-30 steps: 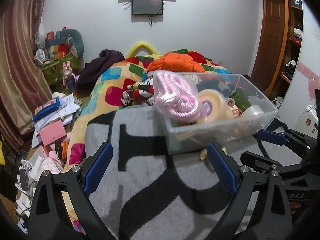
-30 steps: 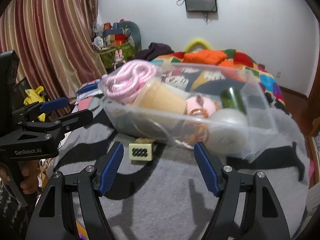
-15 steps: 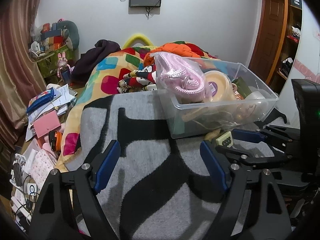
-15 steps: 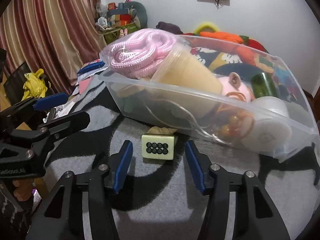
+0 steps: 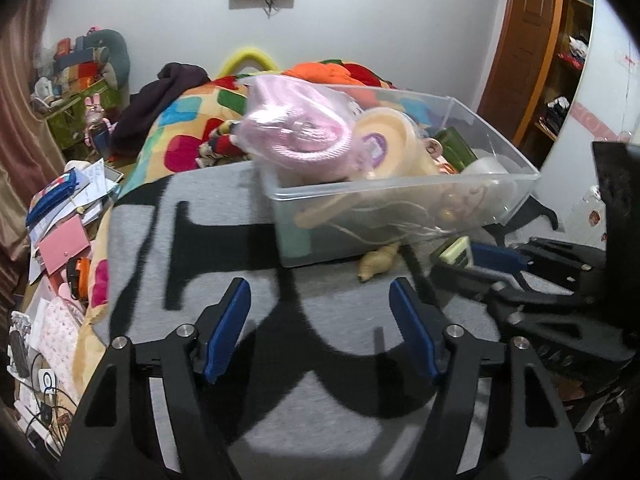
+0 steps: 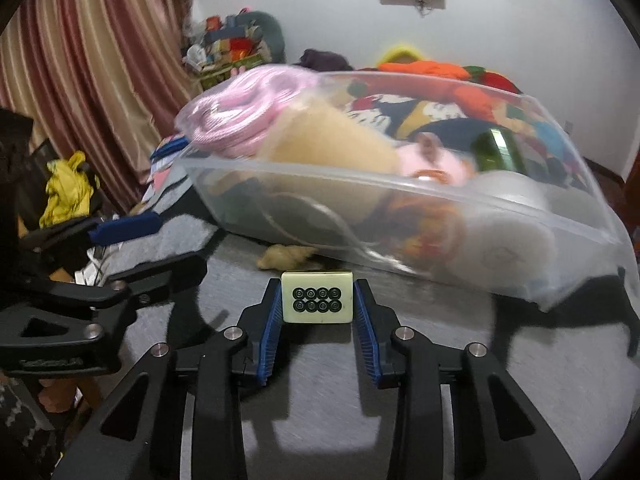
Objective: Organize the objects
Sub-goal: 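Grasp the cream dotted tile with the right gripper while the left grasps the seashell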
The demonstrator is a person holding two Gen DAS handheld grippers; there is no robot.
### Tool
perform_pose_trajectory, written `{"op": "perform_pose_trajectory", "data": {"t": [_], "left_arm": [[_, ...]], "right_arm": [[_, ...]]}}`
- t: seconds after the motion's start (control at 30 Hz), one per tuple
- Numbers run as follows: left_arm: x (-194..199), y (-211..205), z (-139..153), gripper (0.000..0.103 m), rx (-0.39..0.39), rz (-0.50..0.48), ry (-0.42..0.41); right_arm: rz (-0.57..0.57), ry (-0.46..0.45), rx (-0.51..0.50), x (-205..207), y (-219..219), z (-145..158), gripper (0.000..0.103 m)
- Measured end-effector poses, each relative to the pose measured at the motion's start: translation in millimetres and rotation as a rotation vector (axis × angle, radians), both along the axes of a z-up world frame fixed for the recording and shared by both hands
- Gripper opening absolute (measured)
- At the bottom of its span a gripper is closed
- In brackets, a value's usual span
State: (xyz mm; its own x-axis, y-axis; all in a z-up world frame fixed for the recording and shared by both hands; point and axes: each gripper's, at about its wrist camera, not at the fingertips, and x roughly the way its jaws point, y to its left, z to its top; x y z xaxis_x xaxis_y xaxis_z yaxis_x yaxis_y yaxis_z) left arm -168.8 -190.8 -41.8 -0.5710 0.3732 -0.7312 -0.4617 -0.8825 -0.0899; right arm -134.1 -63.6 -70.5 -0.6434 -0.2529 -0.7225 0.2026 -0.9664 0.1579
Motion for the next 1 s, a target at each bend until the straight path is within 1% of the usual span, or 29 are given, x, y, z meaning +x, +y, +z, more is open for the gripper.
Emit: {"op": "perform_pose_trajectory", "data": {"t": [0.1, 0.23, 0.3, 0.37, 0.4, 0.47, 0.6, 0.73, 0.8, 0.83, 0.9, 1.0], "left_arm": [[-2.4, 12.9, -4.1, 0.066, -0.007, -0.019, -0.024], [-5.8, 27.1, -9.3, 0.064, -0.022, -0.030, -0.039], [-8.5, 33.8, -12.9, 0.060, -0.028, -0.032, -0.054], [-11.2, 39.9, -17.9, 0.050, -0.034, -0.036, -0.083], [-12.1, 41.8, -19.4, 0.049, -0.035, -0.036, -0.092], [-10.5, 44.8, -19.3, 0.049, -0.041, -0.027, -0.078], [-8.8, 48.0, -19.8, 0.048, -0.028, -0.025, -0.084], [-10.5, 52.3, -19.1, 0.037, -0.022, -0.012, -0.087], [-10.9, 54.7, -19.9, 0.030, -0.019, -0.009, -0.087], [-10.4, 56.0, -20.1, 0.024, -0.019, -0.013, -0.087], [-10.4, 56.5, -19.0, 0.021, -0.021, -0.027, -0.089], [-6.4, 59.9, -17.8, 0.014, -0.018, -0.063, -0.100]], "right_arm": [[-0.042, 0.011, -0.035, 5.8, 21.0, 4.4, 0.032], [-0.070, 0.027, -0.063, 10.4, 36.8, 9.0, 0.032], [-0.077, 0.033, -0.079, 12.2, 40.8, 10.9, 0.032], [-0.080, 0.038, -0.090, 13.9, 43.9, 12.1, 0.032], [-0.080, 0.040, -0.094, 14.5, 45.0, 12.3, 0.032], [-0.079, 0.040, -0.103, 15.4, 46.5, 12.4, 0.032], [-0.076, 0.040, -0.114, 16.0, 47.0, 10.2, 0.032], [-0.071, 0.039, -0.121, 16.7, 48.2, 8.3, 0.032], [-0.070, 0.040, -0.124, 17.9, 48.1, 8.0, 0.032], [-0.071, 0.040, -0.126, 18.0, 48.5, 7.9, 0.032], [-0.070, 0.041, -0.130, 18.1, 49.4, 7.9, 0.032], [-0.071, 0.043, -0.134, 18.5, 50.4, 8.5, 0.032]]}}
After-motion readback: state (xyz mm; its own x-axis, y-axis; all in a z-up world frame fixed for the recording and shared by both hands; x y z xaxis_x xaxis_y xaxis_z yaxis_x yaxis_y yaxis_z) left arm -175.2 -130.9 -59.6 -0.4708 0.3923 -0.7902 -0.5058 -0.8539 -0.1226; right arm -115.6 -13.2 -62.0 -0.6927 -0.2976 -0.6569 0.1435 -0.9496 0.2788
